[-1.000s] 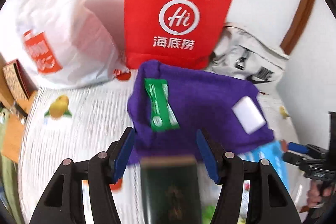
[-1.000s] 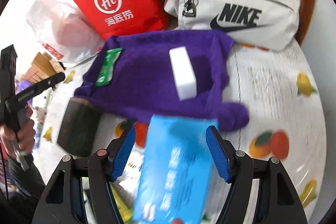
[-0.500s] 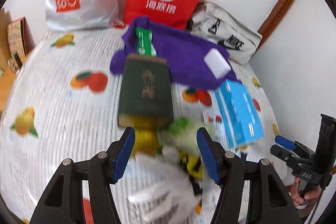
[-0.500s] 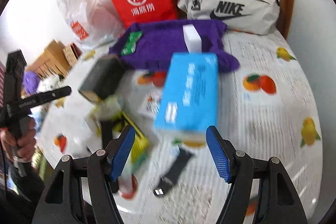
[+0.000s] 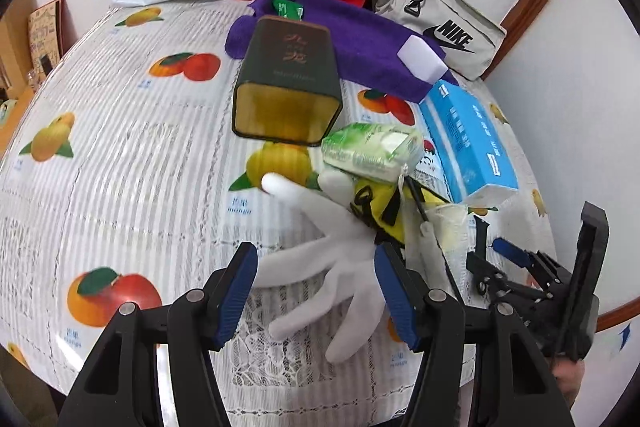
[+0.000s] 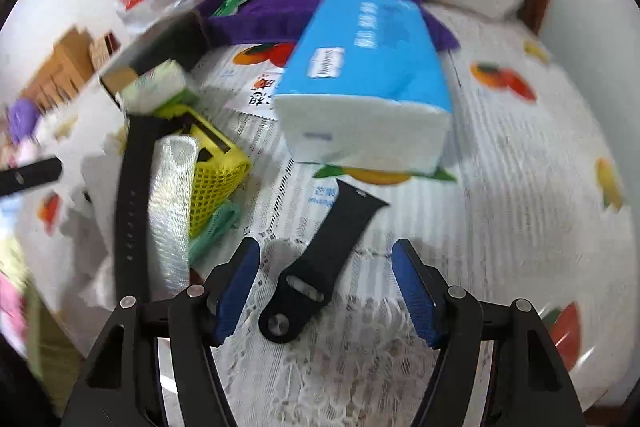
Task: Organize soft objects
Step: 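Grasp the black watch strap with the right tool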
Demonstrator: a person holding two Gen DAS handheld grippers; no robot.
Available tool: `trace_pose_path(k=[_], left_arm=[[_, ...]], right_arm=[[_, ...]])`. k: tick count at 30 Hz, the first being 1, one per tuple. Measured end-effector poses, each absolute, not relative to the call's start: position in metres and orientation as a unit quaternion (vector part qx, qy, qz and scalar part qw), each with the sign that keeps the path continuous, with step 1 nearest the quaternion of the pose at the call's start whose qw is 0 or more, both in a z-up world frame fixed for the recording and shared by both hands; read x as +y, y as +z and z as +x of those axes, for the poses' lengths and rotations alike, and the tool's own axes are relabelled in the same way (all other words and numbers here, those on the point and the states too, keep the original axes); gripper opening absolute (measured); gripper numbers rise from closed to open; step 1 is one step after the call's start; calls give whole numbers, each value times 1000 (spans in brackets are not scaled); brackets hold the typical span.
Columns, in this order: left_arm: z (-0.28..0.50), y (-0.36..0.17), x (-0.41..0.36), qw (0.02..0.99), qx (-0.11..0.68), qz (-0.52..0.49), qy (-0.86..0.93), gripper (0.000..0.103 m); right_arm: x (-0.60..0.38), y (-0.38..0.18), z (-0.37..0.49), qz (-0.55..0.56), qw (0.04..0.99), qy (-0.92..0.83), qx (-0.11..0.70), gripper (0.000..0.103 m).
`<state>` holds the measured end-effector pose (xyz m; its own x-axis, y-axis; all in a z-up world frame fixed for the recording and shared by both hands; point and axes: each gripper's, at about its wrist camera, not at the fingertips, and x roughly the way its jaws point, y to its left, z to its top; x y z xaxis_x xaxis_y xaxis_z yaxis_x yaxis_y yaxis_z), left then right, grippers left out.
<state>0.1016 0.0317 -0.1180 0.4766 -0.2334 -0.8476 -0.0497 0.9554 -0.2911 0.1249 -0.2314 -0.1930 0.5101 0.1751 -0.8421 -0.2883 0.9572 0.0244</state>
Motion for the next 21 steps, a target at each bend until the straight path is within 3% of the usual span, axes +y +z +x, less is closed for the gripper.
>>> trace_pose_path(k=[16, 17, 19, 21], left_arm=[[100, -129, 20, 841, 519, -133, -72, 59], [100, -130, 20, 841, 520, -131, -71, 59], [99, -130, 22, 842, 519, -133, -69, 59], [98, -129, 25, 843, 516, -138, -70, 59]], right_arm=[[-252, -193, 116, -82, 875, 141, 455, 62], [-247, -193, 117, -86, 877, 149, 449, 54], [-242, -192, 117, -90, 879, 161, 439, 25], [-239, -192, 118, -102, 879, 162, 437, 20]])
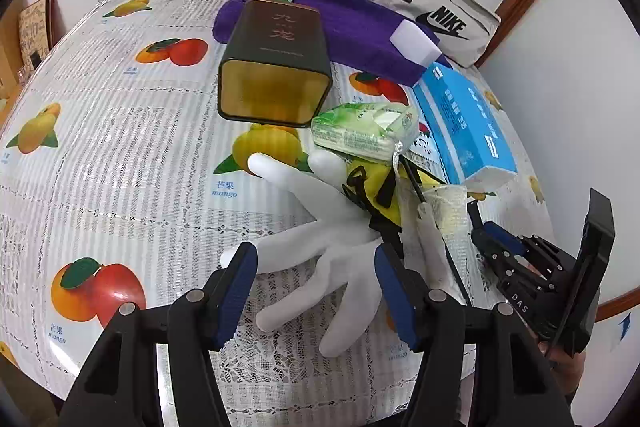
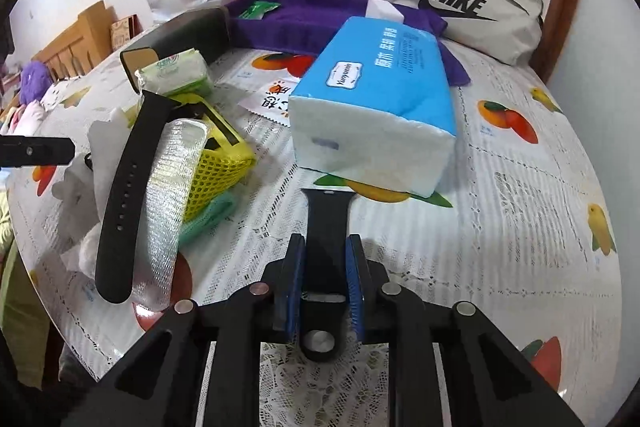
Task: Organize soft objects
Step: 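Grasp the black watch strap with the right tool, then lift the watch strap with the right tool while the left tool grasps the clear plastic packet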
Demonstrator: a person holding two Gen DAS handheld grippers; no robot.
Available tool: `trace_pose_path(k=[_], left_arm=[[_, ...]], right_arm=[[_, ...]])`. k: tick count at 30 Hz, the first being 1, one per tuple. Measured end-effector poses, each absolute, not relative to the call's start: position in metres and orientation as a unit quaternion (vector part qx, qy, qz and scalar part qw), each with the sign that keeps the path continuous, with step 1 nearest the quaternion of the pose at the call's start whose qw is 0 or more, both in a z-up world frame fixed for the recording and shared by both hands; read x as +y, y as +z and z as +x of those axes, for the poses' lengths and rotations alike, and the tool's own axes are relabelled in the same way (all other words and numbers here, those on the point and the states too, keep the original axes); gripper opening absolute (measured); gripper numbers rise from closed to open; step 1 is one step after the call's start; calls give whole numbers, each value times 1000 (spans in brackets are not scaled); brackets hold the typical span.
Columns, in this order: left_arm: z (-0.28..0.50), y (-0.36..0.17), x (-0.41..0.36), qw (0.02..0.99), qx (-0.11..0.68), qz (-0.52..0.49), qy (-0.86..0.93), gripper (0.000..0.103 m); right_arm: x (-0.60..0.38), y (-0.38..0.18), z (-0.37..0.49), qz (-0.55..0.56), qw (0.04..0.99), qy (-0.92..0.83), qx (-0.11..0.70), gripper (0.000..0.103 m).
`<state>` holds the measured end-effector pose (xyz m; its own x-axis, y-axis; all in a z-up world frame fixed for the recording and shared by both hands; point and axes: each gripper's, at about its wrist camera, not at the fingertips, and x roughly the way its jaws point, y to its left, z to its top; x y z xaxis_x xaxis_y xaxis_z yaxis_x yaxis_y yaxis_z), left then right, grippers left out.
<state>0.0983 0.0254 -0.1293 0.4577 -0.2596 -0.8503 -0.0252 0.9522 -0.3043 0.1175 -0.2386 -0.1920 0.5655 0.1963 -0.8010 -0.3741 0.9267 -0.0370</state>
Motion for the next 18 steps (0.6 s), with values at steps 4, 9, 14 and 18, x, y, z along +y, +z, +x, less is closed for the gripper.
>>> trace_pose_path(k=[4, 9, 14, 18], left_arm=[[97, -130, 30, 843, 512, -144, -73, 59], [98, -133, 29, 841, 514, -146, -83, 59], [98, -130, 25, 845, 501, -153, -105, 59], [103, -125, 20, 852, 489, -149, -111, 59]], right_arm=[[-239, -191, 117, -98, 876, 162, 444, 21], [-242, -192, 123, -72, 876, 163, 447, 22], [-241, -193, 121, -77, 883, 165, 433, 21], [-244, -188, 118, -69, 882, 171, 434, 20]])
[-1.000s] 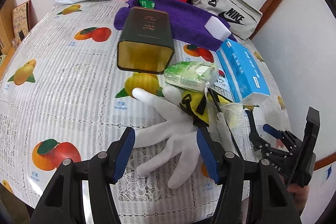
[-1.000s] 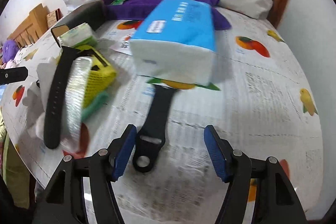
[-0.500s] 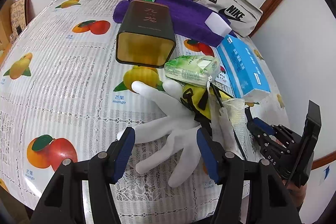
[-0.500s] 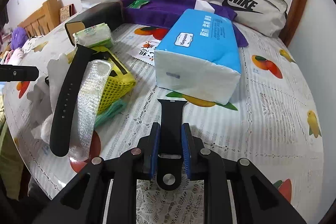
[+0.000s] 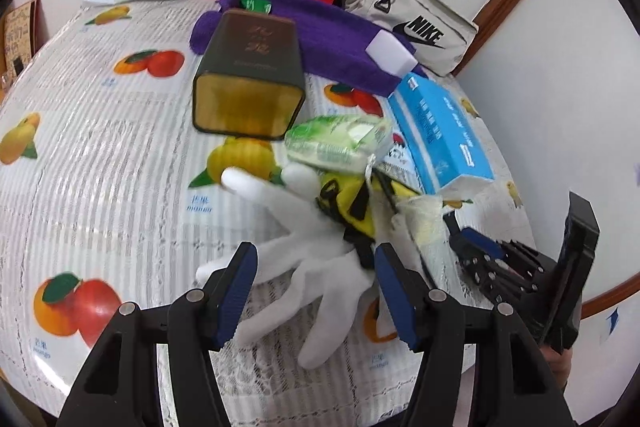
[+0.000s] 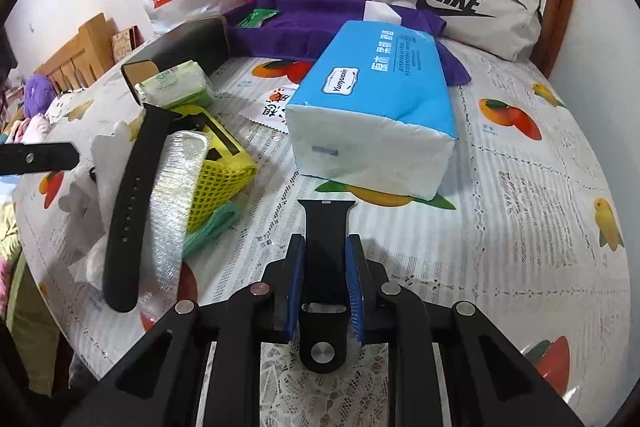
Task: Organize soft objects
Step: 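Lift the watch strap with the right tool while the left tool grasps the clear plastic packet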
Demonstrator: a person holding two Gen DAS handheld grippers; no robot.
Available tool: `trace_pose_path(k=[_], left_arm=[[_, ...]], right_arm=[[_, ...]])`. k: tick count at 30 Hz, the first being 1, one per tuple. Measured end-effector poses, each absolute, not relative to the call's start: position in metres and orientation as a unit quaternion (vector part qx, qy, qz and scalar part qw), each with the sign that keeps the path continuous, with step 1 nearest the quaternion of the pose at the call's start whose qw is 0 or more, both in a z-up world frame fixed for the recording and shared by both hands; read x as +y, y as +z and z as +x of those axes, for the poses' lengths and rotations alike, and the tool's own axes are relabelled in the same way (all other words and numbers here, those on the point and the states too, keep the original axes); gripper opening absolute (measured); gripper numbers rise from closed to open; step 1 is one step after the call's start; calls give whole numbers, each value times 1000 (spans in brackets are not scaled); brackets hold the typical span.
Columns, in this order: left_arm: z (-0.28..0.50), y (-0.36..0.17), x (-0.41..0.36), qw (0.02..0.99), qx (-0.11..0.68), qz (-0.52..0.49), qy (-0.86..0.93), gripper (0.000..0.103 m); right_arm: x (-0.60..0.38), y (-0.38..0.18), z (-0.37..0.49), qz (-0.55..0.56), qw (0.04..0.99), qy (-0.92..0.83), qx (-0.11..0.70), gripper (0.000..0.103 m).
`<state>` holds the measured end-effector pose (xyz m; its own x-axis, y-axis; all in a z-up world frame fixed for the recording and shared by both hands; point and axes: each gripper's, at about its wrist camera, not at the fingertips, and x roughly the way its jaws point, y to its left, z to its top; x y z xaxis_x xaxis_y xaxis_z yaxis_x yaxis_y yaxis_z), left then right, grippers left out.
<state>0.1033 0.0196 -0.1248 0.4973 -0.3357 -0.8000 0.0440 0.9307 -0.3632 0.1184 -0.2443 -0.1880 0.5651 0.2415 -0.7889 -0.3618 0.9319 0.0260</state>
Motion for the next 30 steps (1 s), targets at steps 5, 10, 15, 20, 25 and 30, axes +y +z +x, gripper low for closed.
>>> trace_pose_path(k=[5, 10, 15, 20, 25, 30], left_arm=[[125, -111, 1, 869, 464, -124, -120, 59], [150, -109, -20, 876, 456, -100, -120, 59], [168, -119, -33, 876, 463, -79, -114, 58], [182, -126, -38, 877, 465, -65, -107, 57], [191, -134, -49, 873, 475, -34, -104, 45], [189, -123, -52, 883, 452, -30, -119, 23]], right_arm=[[-251, -174, 114, -61, 887, 176, 422, 20], [-258, -167, 113, -55, 889, 176, 419, 20], [-272, -171, 116, -39, 888, 167, 427, 20], [-278, -174, 121, -36, 888, 160, 430, 20], [-276, -180, 124, -35, 884, 163, 437, 20], [-273, -184, 122, -39, 880, 168, 444, 20]])
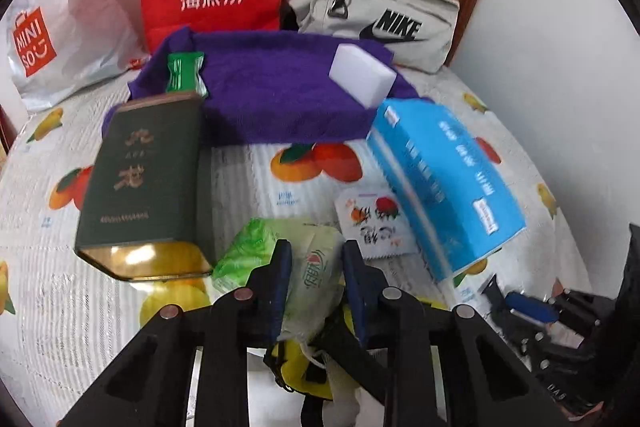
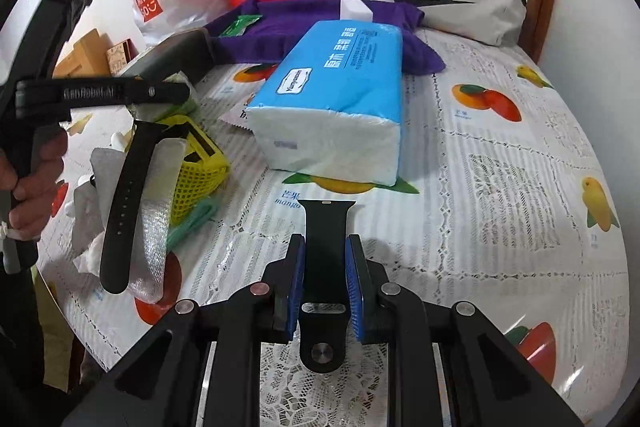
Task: Organize soft objects
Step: 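Lift the watch strap with the right tool while the left tool grasps the clear plastic packet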
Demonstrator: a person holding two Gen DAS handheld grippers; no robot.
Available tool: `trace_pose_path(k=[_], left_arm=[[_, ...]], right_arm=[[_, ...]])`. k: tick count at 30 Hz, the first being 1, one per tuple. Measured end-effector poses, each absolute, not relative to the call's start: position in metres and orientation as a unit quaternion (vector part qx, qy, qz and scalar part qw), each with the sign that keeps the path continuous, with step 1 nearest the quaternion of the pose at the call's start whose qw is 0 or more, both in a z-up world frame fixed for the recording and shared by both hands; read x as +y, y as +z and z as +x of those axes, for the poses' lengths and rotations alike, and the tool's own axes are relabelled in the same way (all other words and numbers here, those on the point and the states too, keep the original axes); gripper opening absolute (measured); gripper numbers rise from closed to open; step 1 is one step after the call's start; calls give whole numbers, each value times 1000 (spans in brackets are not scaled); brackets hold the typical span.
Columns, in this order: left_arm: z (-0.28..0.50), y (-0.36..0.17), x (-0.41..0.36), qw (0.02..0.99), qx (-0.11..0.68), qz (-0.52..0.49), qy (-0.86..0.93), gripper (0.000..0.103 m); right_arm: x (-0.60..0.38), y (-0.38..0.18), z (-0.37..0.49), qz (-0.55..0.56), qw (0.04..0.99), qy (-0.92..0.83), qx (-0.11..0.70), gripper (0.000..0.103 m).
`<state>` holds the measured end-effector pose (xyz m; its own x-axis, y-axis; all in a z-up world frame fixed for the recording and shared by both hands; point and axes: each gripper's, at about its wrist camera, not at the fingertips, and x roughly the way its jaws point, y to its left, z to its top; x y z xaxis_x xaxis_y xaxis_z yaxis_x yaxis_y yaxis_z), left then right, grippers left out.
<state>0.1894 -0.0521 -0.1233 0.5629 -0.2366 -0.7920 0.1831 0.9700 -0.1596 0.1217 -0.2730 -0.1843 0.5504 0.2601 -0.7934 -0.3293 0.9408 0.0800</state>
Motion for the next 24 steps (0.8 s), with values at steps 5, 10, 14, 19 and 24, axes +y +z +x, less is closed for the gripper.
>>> trace_pose_path(k=[5, 10, 14, 19, 24], left_arm=[[183, -110, -51, 889, 435, -38, -135, 17], [168, -84, -40, 902, 401, -62, -146, 16], [156, -69, -26, 910, 383, -75, -144, 16], [139, -53, -2, 911, 373, -102, -146, 16], [121, -49, 15, 910, 382, -105, -124, 16]], right_arm=[[-270, -179, 118, -42, 881, 170, 439, 20], [-270, -174, 114, -43, 883, 169, 436, 20], [-268, -172, 111, -43, 883, 167, 438, 20], [-267, -166, 107, -41, 884, 169, 434, 20], [-265, -159, 106, -40, 884, 168, 433, 20]])
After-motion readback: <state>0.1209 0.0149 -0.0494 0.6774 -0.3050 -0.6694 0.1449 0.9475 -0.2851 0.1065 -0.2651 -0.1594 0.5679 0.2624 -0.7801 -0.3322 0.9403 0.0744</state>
